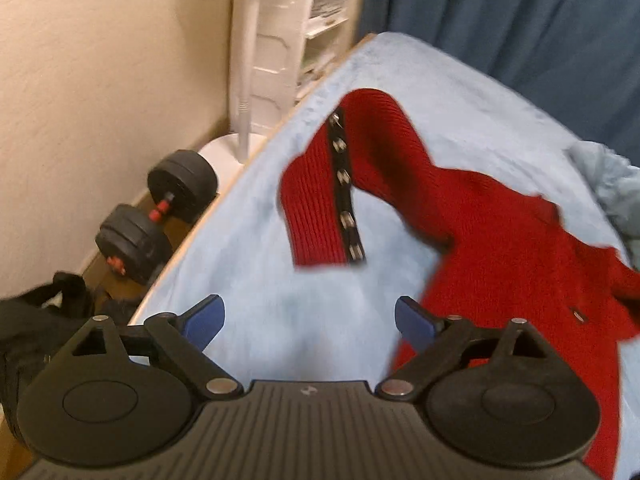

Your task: Fold small clothes

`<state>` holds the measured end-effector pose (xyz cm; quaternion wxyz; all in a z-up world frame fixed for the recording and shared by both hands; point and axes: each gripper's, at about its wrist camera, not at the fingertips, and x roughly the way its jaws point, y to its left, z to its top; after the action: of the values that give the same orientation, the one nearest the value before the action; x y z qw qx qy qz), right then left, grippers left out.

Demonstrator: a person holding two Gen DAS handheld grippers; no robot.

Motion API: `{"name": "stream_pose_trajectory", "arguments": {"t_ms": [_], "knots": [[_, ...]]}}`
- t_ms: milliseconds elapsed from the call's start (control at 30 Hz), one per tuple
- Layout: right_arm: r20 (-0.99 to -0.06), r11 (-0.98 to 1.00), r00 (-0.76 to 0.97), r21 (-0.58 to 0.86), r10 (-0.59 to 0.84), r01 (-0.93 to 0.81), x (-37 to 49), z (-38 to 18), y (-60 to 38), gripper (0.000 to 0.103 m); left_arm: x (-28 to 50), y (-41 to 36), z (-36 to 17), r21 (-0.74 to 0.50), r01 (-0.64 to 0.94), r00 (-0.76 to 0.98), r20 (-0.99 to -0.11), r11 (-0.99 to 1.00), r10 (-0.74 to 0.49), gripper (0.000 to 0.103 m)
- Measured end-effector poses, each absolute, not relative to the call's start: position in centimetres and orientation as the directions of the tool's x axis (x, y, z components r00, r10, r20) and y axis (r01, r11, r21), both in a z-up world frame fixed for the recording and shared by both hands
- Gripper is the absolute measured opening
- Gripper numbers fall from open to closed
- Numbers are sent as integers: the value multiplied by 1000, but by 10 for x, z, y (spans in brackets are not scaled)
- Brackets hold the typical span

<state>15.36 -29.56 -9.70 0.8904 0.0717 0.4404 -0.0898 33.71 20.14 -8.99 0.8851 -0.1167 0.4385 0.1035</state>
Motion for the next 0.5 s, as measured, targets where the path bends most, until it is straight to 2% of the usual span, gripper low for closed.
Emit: {"name": "stream_pose_trajectory", "arguments": {"t_ms": [200, 233, 267, 300, 400, 500], "knots": [[-835, 967, 545, 67, -82, 247, 208, -129, -285, 53, 463, 188, -126, -33, -291, 486, -866, 956, 118, 95], [-840, 968, 537, 64, -79, 242, 214, -133, -282, 53, 477, 188, -136, -19, -307, 463, -876, 951, 132, 83], [-846, 970, 528, 57, -78, 235, 219, -138, -279, 53, 487, 188, -145, 5, -326, 456, -875, 945, 162, 28], [-852, 973, 517, 45, -82, 228, 223, -143, -276, 53, 496, 191, -153, 10, -336, 443, -881, 942, 167, 6], [-866, 981, 490, -2, -98, 192, 232, -157, -268, 53, 502, 220, -148, -81, -404, 434, -894, 911, 112, 7], [-857, 984, 503, -29, -114, 174, 233, -164, -261, 53, 499, 280, -98, -146, -437, 471, -878, 887, 88, 6]]}}
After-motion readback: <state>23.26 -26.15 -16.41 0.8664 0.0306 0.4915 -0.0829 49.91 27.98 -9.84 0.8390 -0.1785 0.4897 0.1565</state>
